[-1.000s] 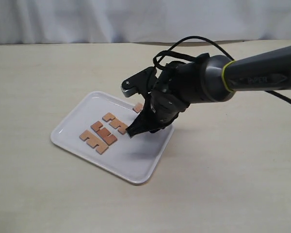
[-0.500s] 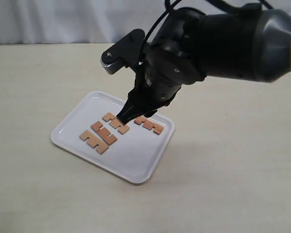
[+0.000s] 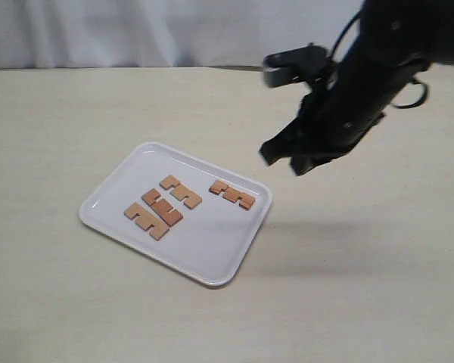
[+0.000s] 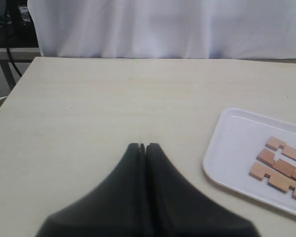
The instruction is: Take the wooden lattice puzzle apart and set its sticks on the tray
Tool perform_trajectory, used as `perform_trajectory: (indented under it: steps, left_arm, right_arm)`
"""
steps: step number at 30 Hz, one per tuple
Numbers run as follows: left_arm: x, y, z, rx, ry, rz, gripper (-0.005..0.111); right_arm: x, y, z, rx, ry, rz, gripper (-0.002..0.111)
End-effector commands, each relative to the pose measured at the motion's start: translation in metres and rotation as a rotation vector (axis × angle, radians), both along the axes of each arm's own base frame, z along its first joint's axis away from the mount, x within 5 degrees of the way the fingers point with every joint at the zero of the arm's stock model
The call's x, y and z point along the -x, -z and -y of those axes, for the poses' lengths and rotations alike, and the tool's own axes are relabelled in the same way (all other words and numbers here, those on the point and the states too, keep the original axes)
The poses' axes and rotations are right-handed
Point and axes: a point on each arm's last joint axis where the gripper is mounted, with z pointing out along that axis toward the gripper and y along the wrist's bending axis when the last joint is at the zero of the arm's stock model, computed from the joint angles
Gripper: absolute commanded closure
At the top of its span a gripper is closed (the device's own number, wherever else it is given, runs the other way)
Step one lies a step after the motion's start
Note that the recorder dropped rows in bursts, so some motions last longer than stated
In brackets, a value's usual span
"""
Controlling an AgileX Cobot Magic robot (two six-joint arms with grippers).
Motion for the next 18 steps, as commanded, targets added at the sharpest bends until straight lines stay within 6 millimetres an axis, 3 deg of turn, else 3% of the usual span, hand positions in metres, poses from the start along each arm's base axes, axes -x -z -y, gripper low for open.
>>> perform_trajectory:
  steps: [1,5,7,18]
  left_arm:
    - [0.0,0.0,0.001,0.004,0.009,0.004,0.107]
    - [0.0,0.0,0.001,0.004,0.009,0.004,0.107]
    - [0.0,0.0,0.001,0.004,0.009,0.004,0.107]
    - [0.0,0.001,0.001,0.005,0.008,-0.001,0.107]
  right_arm:
    - [0.015,-0.011,0.064,-0.01,0.254,0.057,0.104]
    - [0.041,-0.002,0.107,0.065,0.424,0.196,0.104]
    - [0.053,0.003,0.118,0.079,0.505,0.25,0.104]
    - [0.094,-0.042,0.114,0.069,0.532,0.491,0.104]
